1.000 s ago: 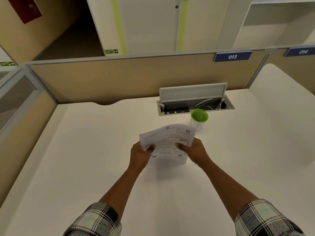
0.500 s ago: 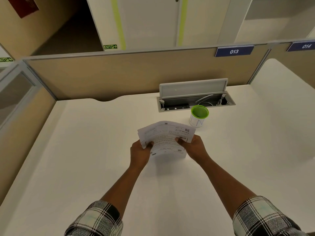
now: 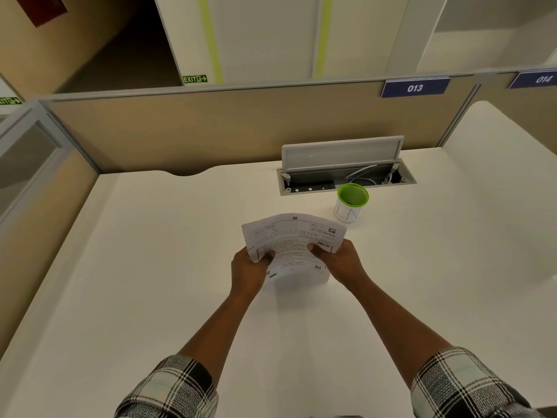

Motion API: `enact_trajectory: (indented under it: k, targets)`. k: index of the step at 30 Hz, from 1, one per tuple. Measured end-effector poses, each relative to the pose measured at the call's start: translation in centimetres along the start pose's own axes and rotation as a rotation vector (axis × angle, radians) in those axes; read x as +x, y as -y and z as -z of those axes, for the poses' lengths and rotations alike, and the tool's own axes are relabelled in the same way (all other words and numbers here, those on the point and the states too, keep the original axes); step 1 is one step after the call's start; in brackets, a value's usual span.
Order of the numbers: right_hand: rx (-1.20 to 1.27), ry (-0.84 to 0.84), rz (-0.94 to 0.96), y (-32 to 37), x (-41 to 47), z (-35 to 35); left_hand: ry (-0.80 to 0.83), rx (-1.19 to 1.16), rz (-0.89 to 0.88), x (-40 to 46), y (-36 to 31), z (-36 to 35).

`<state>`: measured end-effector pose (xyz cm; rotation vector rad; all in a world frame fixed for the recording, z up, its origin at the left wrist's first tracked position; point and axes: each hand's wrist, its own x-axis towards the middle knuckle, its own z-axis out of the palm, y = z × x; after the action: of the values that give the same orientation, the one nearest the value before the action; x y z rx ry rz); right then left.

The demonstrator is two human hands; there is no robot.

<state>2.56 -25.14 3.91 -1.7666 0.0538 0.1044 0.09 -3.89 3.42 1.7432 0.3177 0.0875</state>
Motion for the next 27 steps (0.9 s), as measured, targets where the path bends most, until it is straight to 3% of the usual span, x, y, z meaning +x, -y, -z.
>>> enact_trajectory:
  k: [9, 16, 22, 27]
  targets:
    - [-0.088, -0.004, 0.013, 0.0, 0.0, 0.5, 0.008, -0.006, 0.08, 0.4, 0.2, -0.1]
    - [-0.05, 0.002, -0.149, -0.8, -0.1, 1.8, -0.075, -0.437, 0.211, 0.6, -0.2, 0.6]
    - [0.472, 0.074, -0.294, -0.8, -0.8, -0.3, -0.111, -0.692, 0.433, 0.0, -0.2, -0.7]
    - [0.467, 0.04, -0.231, -0.7, -0.3, -1.1, -0.007, -0.831, 0.463, -1.0, -0.2, -1.0]
